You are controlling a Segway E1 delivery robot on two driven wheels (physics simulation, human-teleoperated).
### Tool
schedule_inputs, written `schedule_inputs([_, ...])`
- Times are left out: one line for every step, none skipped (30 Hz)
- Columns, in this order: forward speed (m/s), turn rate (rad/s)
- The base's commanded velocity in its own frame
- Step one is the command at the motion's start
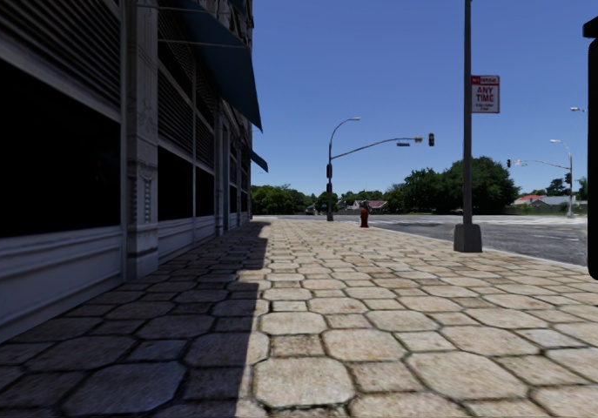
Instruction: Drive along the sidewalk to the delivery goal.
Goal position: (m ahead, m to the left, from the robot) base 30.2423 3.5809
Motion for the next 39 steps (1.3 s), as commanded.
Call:
schedule_inputs([2.0, 0.0])
schedule_inputs([2.0, 0.0])
schedule_inputs([2.0, 0.0])
schedule_inputs([2.0, 0.0])
schedule_inputs([2.0, 0.0])
schedule_inputs([2.0, 0.0])
schedule_inputs([2.0, 0.0])
schedule_inputs([2.0, 0.0])
schedule_inputs([2.0, 0.0])
schedule_inputs([2.0, 0.0])
schedule_inputs([2.0, 0.0])
schedule_inputs([2.0, 0.0])
schedule_inputs([2.0, 0.02])
schedule_inputs([2.0, 0.03])
schedule_inputs([2.0, 0.03])
schedule_inputs([2.0, 0.03])
schedule_inputs([2.0, 0.03])
schedule_inputs([2.0, 0.04])
schedule_inputs([2.0, 0.04])
schedule_inputs([2.0, 0.04])
schedule_inputs([2.0, 0.04])
schedule_inputs([2.0, 0.04])
schedule_inputs([2.0, 0.04])
schedule_inputs([2.0, 0.04])
schedule_inputs([2.0, 0.08])
schedule_inputs([2.0, 0.1])
schedule_inputs([2.0, 0.1])
schedule_inputs([2.0, 0.1])
schedule_inputs([2.0, 0.1])
schedule_inputs([2.0, 0.1])
schedule_inputs([2.0, 0.08])
schedule_inputs([2.0, 0.02])
schedule_inputs([2.0, 0.0])
schedule_inputs([2.0, 0.0])
schedule_inputs([2.0, 0.0])
schedule_inputs([2.0, 0.0])
schedule_inputs([2.0, 0.0])
schedule_inputs([2.0, 0.01])
schedule_inputs([2.0, 0.03])
